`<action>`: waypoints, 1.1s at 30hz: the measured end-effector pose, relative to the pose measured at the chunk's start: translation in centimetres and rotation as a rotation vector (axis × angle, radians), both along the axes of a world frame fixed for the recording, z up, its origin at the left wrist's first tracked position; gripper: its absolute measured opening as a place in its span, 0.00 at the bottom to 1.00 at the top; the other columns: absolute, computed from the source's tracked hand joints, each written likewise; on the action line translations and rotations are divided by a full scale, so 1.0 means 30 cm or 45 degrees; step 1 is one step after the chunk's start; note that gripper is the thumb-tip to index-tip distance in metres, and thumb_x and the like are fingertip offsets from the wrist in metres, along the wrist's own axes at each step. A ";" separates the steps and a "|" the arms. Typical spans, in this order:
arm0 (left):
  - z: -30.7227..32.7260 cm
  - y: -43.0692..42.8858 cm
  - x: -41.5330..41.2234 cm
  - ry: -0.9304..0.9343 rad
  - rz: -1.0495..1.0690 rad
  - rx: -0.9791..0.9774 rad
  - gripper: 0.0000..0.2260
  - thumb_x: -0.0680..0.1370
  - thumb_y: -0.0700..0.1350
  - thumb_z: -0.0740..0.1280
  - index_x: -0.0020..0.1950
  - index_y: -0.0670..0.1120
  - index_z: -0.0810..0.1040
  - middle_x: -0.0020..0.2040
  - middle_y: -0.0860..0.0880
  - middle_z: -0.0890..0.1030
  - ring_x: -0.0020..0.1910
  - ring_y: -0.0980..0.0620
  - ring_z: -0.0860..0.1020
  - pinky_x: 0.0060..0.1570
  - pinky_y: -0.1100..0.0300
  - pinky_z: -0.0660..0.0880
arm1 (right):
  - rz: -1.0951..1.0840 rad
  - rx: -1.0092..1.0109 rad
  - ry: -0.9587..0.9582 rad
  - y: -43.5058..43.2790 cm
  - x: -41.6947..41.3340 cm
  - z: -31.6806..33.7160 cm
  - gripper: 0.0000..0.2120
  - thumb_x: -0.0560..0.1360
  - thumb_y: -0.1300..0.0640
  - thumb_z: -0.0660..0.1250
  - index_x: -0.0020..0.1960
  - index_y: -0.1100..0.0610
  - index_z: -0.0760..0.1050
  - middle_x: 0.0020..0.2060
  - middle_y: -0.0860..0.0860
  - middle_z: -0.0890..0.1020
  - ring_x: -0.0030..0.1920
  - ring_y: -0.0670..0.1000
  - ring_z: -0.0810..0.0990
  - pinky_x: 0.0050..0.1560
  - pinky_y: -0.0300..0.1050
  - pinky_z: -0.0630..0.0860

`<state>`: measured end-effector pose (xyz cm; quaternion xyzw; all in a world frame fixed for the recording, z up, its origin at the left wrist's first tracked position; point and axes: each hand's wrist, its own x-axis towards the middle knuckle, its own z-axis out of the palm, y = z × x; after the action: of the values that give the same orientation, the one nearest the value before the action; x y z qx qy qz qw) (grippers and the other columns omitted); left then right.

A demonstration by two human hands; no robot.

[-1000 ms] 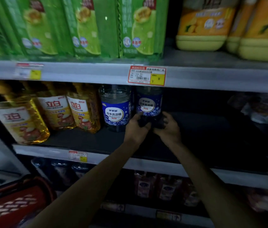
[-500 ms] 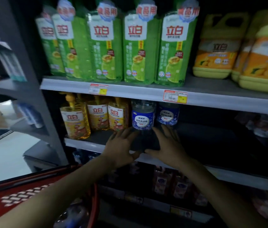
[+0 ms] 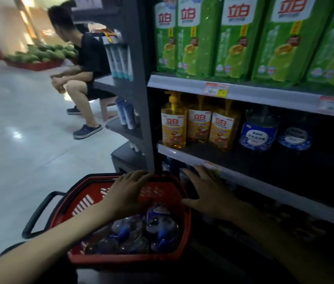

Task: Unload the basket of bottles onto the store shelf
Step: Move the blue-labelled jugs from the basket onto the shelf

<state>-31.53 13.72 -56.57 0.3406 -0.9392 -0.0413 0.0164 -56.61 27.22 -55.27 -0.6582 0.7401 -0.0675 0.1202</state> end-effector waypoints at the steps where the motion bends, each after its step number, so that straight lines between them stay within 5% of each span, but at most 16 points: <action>1: -0.040 -0.009 0.037 -0.008 0.021 0.015 0.41 0.71 0.71 0.57 0.82 0.56 0.62 0.80 0.47 0.67 0.77 0.43 0.67 0.74 0.46 0.66 | 0.049 0.038 0.006 -0.015 0.038 -0.029 0.48 0.75 0.33 0.67 0.84 0.46 0.44 0.83 0.52 0.46 0.83 0.59 0.45 0.80 0.61 0.51; 6: -0.232 -0.035 0.144 -0.119 0.070 0.042 0.38 0.74 0.67 0.64 0.81 0.53 0.65 0.78 0.45 0.70 0.74 0.41 0.72 0.69 0.46 0.71 | 0.268 0.215 0.036 -0.067 0.175 -0.164 0.44 0.78 0.39 0.67 0.84 0.49 0.47 0.82 0.56 0.51 0.82 0.57 0.50 0.81 0.51 0.51; 11: -0.352 -0.060 0.208 -0.233 0.102 0.106 0.39 0.73 0.72 0.57 0.81 0.55 0.64 0.77 0.46 0.71 0.74 0.43 0.72 0.68 0.47 0.71 | 0.372 0.305 0.072 -0.142 0.257 -0.308 0.38 0.78 0.40 0.67 0.81 0.53 0.56 0.76 0.55 0.64 0.75 0.58 0.65 0.75 0.50 0.63; 15: -0.408 -0.072 0.231 -0.333 0.224 0.257 0.42 0.70 0.77 0.53 0.78 0.56 0.65 0.72 0.47 0.72 0.69 0.42 0.73 0.60 0.44 0.77 | 0.456 0.373 0.123 -0.194 0.316 -0.371 0.36 0.79 0.40 0.66 0.81 0.53 0.58 0.77 0.57 0.63 0.76 0.59 0.63 0.75 0.51 0.63; 20: -0.436 -0.070 0.198 -0.315 0.375 0.450 0.33 0.75 0.65 0.70 0.74 0.50 0.67 0.68 0.44 0.74 0.62 0.39 0.79 0.55 0.46 0.78 | 0.469 0.500 0.197 -0.258 0.386 -0.402 0.28 0.79 0.42 0.65 0.74 0.53 0.67 0.70 0.59 0.71 0.72 0.60 0.69 0.69 0.51 0.67; 33: -0.479 -0.084 0.097 -0.474 0.518 0.375 0.36 0.77 0.62 0.71 0.76 0.42 0.66 0.68 0.37 0.75 0.66 0.37 0.75 0.57 0.49 0.73 | 0.410 0.544 0.274 -0.383 0.397 -0.581 0.31 0.74 0.43 0.64 0.73 0.53 0.66 0.71 0.60 0.68 0.72 0.63 0.68 0.71 0.58 0.69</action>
<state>-28.63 11.21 -70.95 0.5218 -0.8225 -0.1098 -0.1976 -44.71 15.72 -72.69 -0.7304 0.6320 0.1801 0.1862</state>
